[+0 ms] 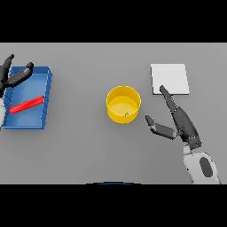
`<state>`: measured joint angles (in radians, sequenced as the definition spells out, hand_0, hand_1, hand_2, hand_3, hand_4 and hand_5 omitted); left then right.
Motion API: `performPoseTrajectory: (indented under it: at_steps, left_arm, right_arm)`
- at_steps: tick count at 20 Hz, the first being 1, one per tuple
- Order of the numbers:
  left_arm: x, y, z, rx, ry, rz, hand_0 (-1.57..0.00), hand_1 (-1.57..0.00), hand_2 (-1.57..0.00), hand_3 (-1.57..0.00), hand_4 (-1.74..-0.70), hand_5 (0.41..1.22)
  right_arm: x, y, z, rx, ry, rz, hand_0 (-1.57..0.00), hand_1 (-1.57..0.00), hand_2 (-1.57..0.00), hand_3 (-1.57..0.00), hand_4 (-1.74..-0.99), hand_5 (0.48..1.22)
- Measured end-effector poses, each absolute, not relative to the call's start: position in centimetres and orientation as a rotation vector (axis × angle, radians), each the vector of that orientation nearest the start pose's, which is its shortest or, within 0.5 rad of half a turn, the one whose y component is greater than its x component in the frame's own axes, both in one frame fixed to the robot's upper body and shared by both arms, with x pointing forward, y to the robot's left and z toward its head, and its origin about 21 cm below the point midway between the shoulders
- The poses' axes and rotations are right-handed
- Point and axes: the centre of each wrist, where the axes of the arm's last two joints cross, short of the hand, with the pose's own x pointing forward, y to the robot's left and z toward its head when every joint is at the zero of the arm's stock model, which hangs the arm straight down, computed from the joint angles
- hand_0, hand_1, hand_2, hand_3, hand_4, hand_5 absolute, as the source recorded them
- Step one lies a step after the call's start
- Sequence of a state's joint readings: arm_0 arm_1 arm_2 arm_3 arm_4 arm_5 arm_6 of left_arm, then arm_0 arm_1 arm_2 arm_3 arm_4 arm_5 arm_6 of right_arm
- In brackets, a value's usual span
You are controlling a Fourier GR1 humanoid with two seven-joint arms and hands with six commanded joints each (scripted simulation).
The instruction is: Pick up the red beaker and tilt it to pour out 1 green nut into yellow bowl. Pick up the yellow bowl and place it on the metallic measuring scale.
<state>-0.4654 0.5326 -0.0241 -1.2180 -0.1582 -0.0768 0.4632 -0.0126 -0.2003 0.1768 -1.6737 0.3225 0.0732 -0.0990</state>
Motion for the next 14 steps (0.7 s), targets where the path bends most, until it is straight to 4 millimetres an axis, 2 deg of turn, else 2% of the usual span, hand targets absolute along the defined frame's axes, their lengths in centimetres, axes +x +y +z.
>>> performPoseTrajectory:
  at_steps: [4, 8, 11, 14]
  left_arm:
    - [35.6, 32.5, 10.6, 0.581, -1.140, -0.448, -0.01, -0.01, -0.01, -0.01, -0.81, 0.683]
    - [35.4, 32.4, 10.4, 0.569, -1.148, -0.445, 0.00, 0.00, 0.00, 0.00, -0.81, 0.688]
    - [35.5, 32.5, 10.0, 0.570, -1.131, -0.443, 0.00, 0.00, 0.00, 0.00, -0.81, 0.689]
    - [35.4, 33.0, 10.0, 0.565, -1.135, -0.450, 0.00, 0.00, 0.00, 0.00, -0.81, 0.695]
  right_arm:
    - [26.9, -22.1, 4.6, -0.334, -1.678, 1.027, 0.00, 0.00, 0.00, 0.00, -1.137, 0.626]
    - [29.0, -20.7, 6.1, -0.393, -1.643, 1.388, 0.00, 0.00, 0.00, 0.00, -1.157, 0.635]
    - [30.4, -19.4, 6.9, -0.408, -1.614, 1.594, 0.00, 0.00, 0.00, 0.00, -1.164, 0.641]
    - [31.4, -18.2, 6.7, -0.387, -1.572, 1.750, 0.00, 0.00, 0.00, 0.00, -1.153, 0.639]
